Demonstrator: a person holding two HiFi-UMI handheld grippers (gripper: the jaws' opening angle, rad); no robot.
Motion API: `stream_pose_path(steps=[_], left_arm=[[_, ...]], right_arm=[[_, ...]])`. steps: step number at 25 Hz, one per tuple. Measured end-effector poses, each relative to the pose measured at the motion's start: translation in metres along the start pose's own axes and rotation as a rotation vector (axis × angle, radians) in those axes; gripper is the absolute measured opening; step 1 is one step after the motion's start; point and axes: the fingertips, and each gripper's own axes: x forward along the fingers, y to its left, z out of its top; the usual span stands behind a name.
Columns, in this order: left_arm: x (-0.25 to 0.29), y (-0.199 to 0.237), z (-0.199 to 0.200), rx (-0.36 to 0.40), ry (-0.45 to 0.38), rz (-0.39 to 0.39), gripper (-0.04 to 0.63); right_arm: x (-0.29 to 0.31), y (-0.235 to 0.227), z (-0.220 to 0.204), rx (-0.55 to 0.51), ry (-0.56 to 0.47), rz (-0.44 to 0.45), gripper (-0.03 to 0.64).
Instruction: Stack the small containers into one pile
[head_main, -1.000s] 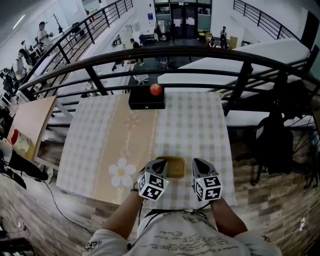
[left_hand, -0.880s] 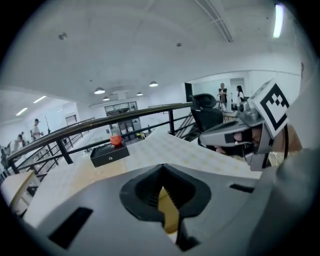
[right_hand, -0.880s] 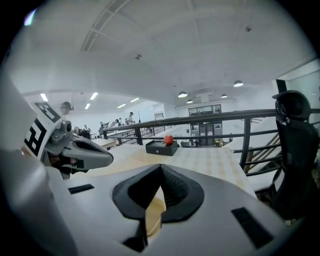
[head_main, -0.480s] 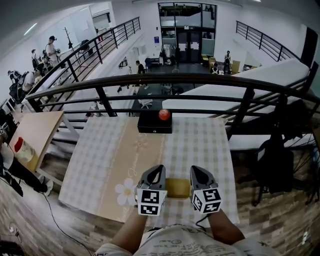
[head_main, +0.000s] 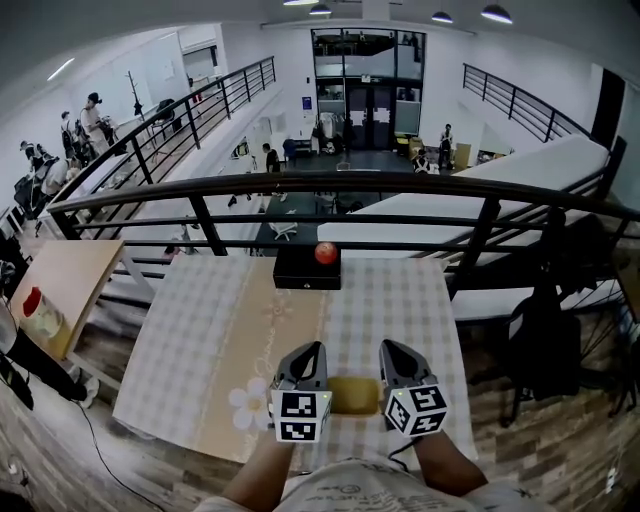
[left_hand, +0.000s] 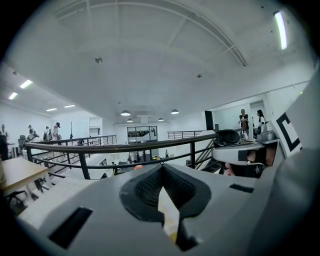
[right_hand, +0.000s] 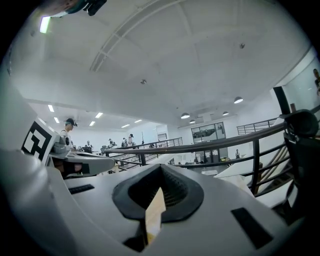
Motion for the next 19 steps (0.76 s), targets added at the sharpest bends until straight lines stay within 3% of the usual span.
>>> stream_pose_path(steps=[19], left_arm=[[0.001, -0.018, -0.02, 0.0, 0.049, -0.065, 0.006]], right_arm=[[-0.001, 0.01, -0.026, -0.005, 0.064, 0.0, 0.002]])
